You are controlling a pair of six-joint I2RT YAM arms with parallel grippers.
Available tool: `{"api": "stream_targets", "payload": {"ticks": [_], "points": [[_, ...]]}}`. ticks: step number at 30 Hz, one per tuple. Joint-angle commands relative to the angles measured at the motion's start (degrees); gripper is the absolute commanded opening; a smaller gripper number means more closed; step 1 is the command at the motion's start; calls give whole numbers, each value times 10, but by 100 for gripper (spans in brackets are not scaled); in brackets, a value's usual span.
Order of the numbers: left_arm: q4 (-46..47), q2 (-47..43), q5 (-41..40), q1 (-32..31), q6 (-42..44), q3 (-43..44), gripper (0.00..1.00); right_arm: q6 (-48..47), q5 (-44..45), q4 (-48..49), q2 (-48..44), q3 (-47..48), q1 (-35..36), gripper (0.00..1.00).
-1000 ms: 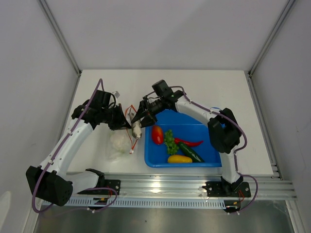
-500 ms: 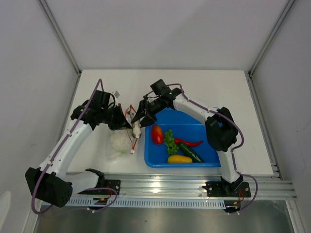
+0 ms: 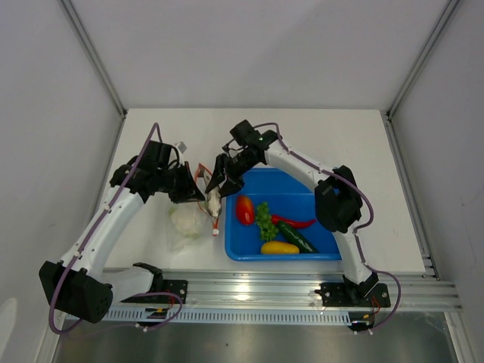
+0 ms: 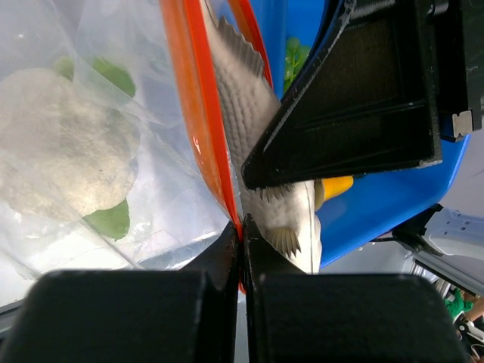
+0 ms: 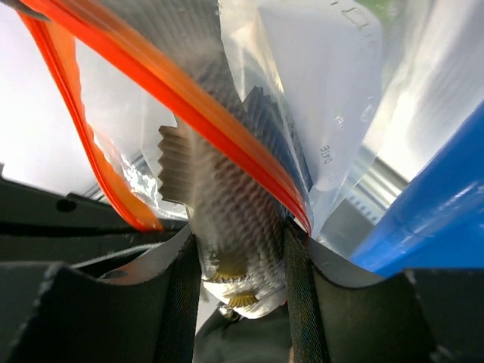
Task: Place the food in the zip-top bag and seal the zipper
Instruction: Place the fake fish in the zipper food storage bag.
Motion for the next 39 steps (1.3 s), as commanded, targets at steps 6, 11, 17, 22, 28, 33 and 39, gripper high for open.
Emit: {"api": "stream_targets", "payload": {"ticks": [6,11,17,22,28,33,39], "points": [[-8,-9,24,-5,-4,28,1,-84,124,-145,46,133,12,43],[-2,0,32,-4,-14,36,1,-102,184,-187,63,170,22,45],[7,7,43,-5,-22,33,1,-118,222,-211,73,199,32,50],[8,10,44,-4,-23,33,1,-134,214,-230,85,228,38,61],[1,10,32,-4,-17,32,1,-157,203,-246,77,251,36,73],[-6,10,27,-4,-12,34,1,-176,222,-271,53,271,25,72],[-13,8,24,-4,-10,34,1,-195,245,-269,5,206,2,58]]}}
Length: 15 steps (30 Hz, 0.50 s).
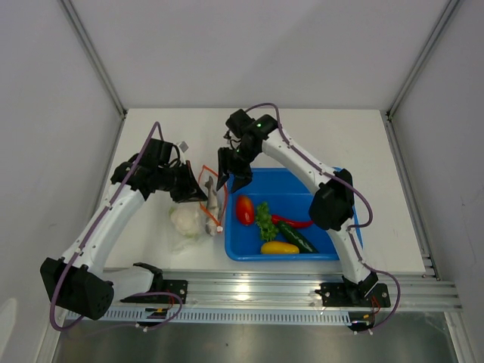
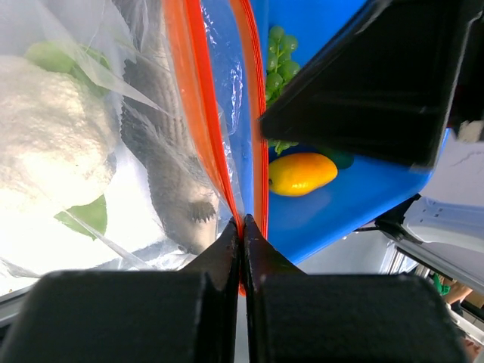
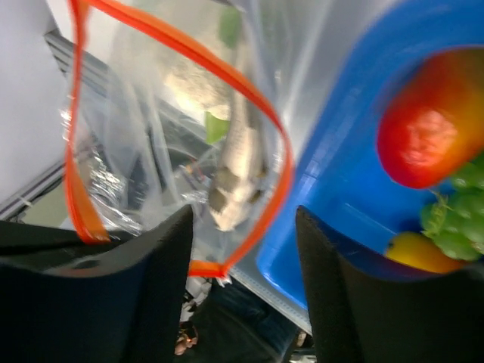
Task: Place the food in the zip-top bag and seal the zipper
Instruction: Place the fake fish in the zipper food storage bag.
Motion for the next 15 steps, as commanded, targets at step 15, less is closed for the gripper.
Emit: {"api": "stream_targets", "payload": {"ticks": [15], "points": [[-11,-8,-7,-4,1,31,1,-56,34,1,-22,-39,13,33]]}}
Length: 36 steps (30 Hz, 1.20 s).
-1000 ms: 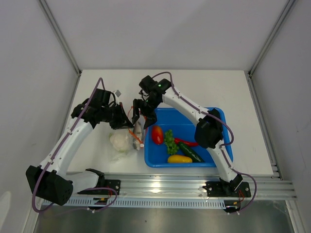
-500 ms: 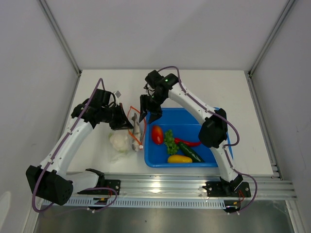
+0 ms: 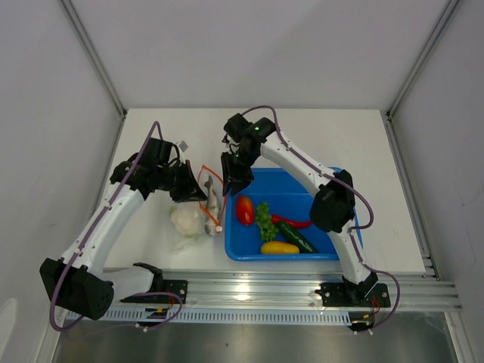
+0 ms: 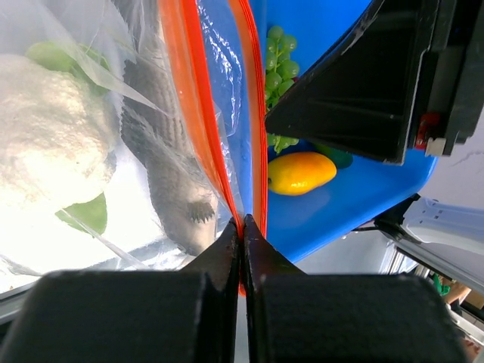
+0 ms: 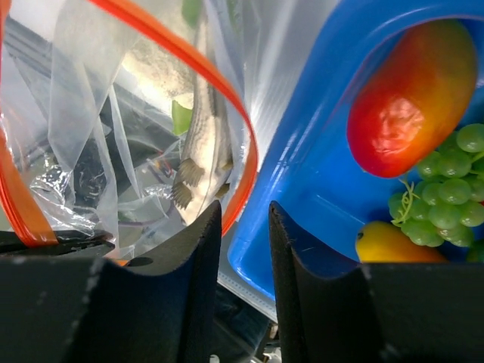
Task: Place the food in the zip-top bag and seal the zipper
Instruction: Place the fake fish in the zipper food storage bag, then adjust the zipper food storage bag at the center of the board.
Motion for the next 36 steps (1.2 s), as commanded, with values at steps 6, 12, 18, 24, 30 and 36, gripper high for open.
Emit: {"api": "stream_targets", "payload": {"ticks": [6,12,18,24,30,36], "points": [[-3,-15,-8,-4,0,19,1,-11,-14,29,13,-5,11,29],[-6,-18,-10,-4,2,19,1,-8,-19,44,23,-12,15,27],[-9,-17,-11,-4,4,22,1,-8,-21,60,36,-17,15,19],[-30,-22,-42,-4,13,40,1,-16,-30,68,31,24,18,0],[-80,-51,-167,-4,28,119,1,-10,-47,70,-6,114,23,0],[-65,-53,-172,-2,24,70,0,-21,-55,53,-14,96,11,0]]}}
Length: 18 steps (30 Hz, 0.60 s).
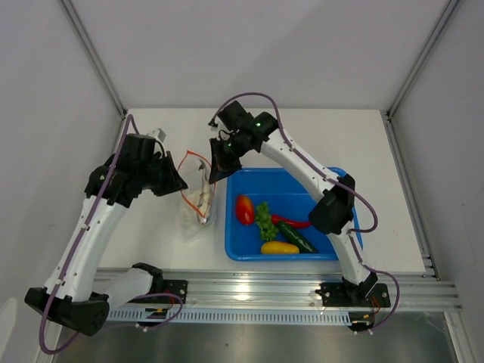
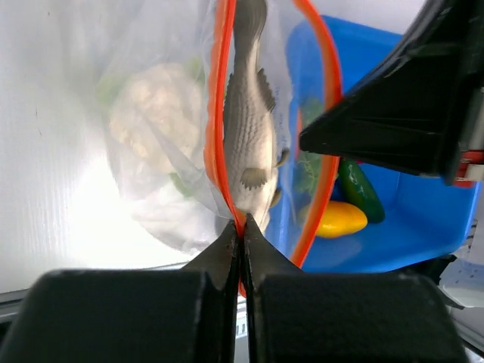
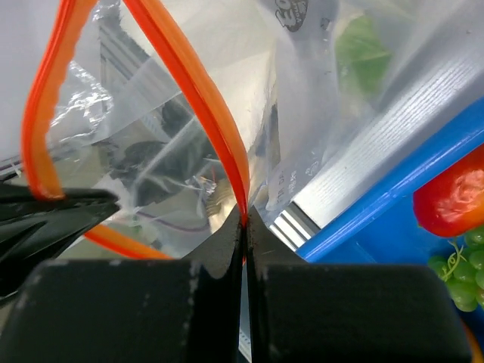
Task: Place the food in the zip-top bag and seal the zipper
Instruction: Adjust the zipper food storage bag at the center of the board.
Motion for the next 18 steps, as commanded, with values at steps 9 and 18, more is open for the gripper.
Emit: {"api": "stream_targets", "payload": {"ticks": [9,18], "points": [[56,9,81,28,-9,-56,1,-51,-7,-33,44,61,1,0],[19,18,20,4,-9,44,0,-39,-50,51,-41,28,-20,0]]}}
